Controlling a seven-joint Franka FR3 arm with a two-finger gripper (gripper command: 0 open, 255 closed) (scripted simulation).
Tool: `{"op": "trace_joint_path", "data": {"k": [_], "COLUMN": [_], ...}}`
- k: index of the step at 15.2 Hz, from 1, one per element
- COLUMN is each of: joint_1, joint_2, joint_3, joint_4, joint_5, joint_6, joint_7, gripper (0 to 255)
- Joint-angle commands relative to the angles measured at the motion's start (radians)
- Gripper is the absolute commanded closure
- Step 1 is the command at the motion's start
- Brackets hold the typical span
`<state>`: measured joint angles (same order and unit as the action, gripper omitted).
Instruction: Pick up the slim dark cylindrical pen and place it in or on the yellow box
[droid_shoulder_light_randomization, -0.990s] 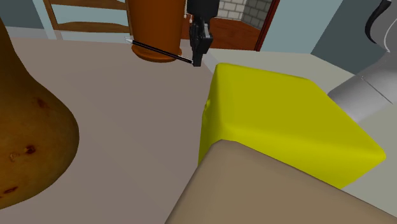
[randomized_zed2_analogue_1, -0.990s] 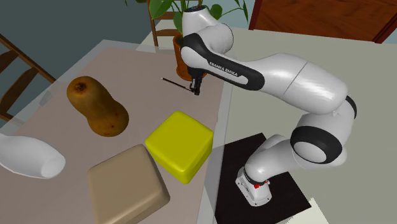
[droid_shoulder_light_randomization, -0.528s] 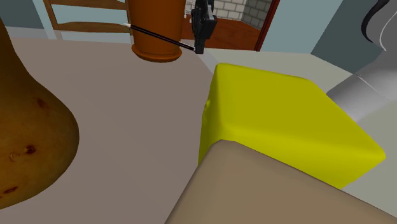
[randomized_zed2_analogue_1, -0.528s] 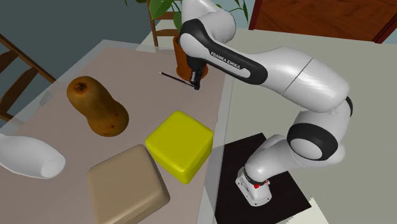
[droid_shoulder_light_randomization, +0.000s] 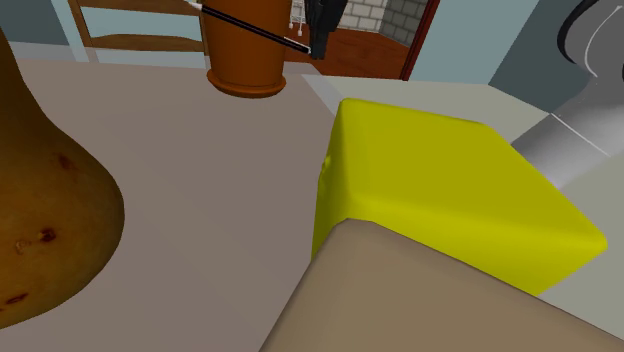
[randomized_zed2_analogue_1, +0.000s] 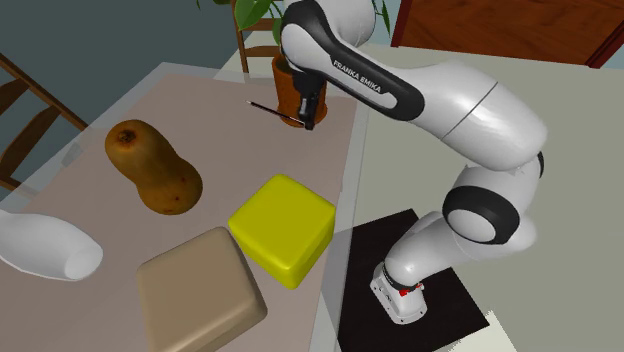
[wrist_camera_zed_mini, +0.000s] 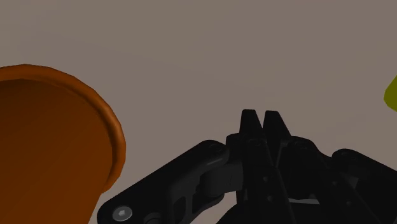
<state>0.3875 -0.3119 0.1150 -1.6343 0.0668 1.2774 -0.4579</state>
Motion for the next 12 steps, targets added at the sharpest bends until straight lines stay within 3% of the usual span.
{"op": "trace_joint_path", "data": {"k": [1, 12], "joint_1": [0.0, 0.001], "joint_2": [0.017, 0.136], "joint_3": [0.001, 0.008], "joint_4": [0.049, 0.347], "joint_5": [-0.001, -0.009], "joint_6": [-0.032, -0.211], "joint_7": [0.003, 0.021], "gripper": [255, 255]}}
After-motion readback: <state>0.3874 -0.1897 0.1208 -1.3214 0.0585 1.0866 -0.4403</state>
